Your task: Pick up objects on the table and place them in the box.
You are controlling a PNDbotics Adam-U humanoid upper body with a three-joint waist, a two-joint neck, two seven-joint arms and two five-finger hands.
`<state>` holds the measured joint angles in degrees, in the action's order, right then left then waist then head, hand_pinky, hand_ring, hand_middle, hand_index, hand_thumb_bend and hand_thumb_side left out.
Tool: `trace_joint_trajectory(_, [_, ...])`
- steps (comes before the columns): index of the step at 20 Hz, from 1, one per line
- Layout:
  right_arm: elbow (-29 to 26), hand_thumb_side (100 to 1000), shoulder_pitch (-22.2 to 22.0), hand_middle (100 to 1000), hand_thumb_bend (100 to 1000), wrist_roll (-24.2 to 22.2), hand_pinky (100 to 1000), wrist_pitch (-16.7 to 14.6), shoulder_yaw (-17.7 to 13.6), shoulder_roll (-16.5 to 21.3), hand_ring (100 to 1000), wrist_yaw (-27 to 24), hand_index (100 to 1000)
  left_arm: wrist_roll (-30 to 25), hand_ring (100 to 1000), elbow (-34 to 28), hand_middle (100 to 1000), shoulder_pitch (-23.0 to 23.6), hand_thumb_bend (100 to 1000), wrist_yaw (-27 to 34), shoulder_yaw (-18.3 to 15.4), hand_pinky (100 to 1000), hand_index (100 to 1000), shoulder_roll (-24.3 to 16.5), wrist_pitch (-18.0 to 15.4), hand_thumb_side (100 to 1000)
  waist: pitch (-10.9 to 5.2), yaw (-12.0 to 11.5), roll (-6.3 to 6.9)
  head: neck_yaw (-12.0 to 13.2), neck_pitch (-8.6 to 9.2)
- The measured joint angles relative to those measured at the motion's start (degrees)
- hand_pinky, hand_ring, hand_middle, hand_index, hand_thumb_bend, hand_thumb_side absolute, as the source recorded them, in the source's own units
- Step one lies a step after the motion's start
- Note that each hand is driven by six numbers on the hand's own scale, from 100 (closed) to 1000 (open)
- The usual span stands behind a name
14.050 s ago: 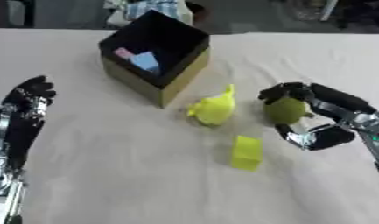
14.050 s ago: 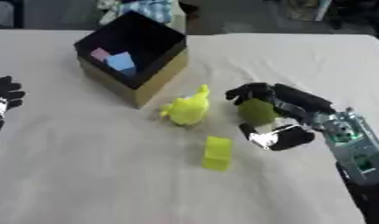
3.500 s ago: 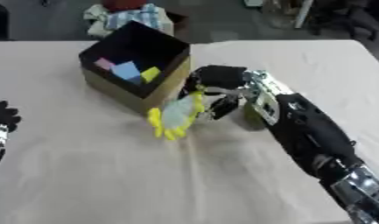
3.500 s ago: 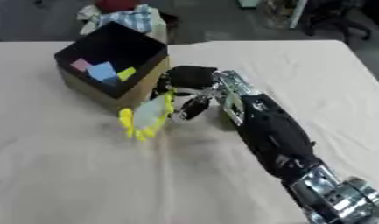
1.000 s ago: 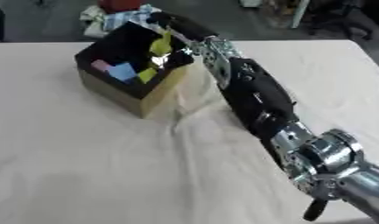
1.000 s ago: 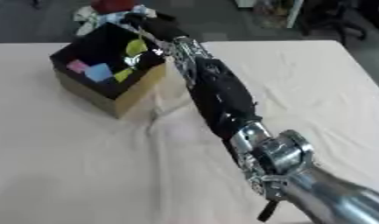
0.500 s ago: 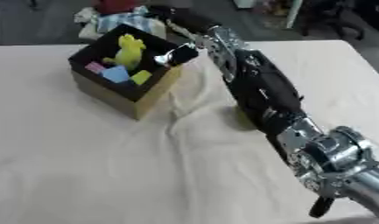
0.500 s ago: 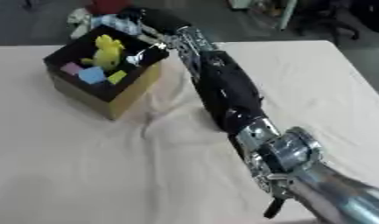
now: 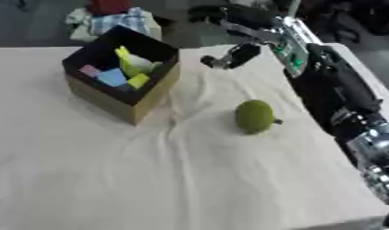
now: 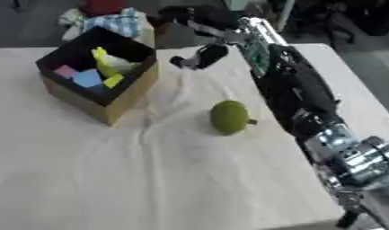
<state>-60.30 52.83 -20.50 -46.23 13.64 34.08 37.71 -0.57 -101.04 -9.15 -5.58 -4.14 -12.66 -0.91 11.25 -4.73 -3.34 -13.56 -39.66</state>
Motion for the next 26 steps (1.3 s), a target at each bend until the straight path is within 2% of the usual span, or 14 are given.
trace_joint_trajectory(3, [-3.2, 671, -4.2, 989, 265, -3.4, 855, 3.4, 2.7, 3.2, 940, -4.6, 1000, 0.1, 752, 0.0, 701, 0.0, 100, -0.1, 0.0, 829, 848, -0.4, 0.0, 664, 0.08, 0.0, 0.00, 0.0, 0.04])
trace_joint_trajectory(7, [-4.4, 669, -8.7, 993, 301, -7.0, 857, 7.0, 4.4, 5.7, 947, -5.8, 1000, 0.2, 752, 0.0, 700, 0.0, 100, -0.1, -0.1, 830, 848, -0.4, 0.0, 664, 0.20, 0.1, 0.00, -0.1, 0.47])
trace_joint_trajectory(11, [-3.6, 684, -10.8, 983, 316, -8.3, 855, 8.3, 4.4, 6.2, 947, -3.7, 1000, 0.3, 752, 0.0, 700, 0.0, 100, -0.1, -0.1, 830, 848, -0.4, 0.0, 664, 0.28, 0.3, 0.00, -0.1, 0.50])
trace_joint_trajectory(18, [1.2, 671, -11.5, 905, 329, -8.0, 843, 8.0, 4.0, 5.9, 928, 2.5, 980, 0.3, 751, 0.0, 699, 0.0, 100, -0.1, -0.3, 830, 848, -0.4, 0.0, 663, 0.28, 0.4, 0.00, -0.2, 0.52])
trace_joint_trajectory(20, [2.6, 620, -11.2, 859, 305, -7.7, 830, 7.7, 3.8, 5.3, 912, 4.3, 955, 0.3, 751, 0.0, 699, 0.0, 100, -0.1, -0.4, 830, 848, -0.4, 0.0, 663, 0.28, 0.4, 0.00, -0.3, 0.52])
trace_joint_trajectory(22, [3.5, 512, -10.5, 764, 249, -7.0, 808, 7.0, 3.5, 4.6, 874, 6.0, 873, 0.3, 751, 0.0, 699, 0.0, 100, -0.1, -0.4, 830, 849, -0.4, 0.0, 663, 0.28, 0.4, 0.00, -0.4, 0.53])
trace_joint_trajectory(24, [4.1, 362, -9.9, 659, 184, -5.9, 786, 5.9, 3.0, 4.0, 831, 7.3, 781, 0.3, 751, 0.0, 698, 0.0, 100, -0.1, -0.4, 830, 849, -0.4, 0.0, 663, 0.28, 0.4, 0.00, -0.5, 0.55])
trace_joint_trajectory(26, [4.2, 178, -9.3, 532, 127, -4.4, 746, 4.4, 2.6, 3.5, 766, 7.9, 652, 0.3, 750, 0.0, 698, 0.0, 100, -0.1, -0.4, 830, 848, -0.4, 0.0, 663, 0.28, 0.4, 0.00, -0.6, 0.63])
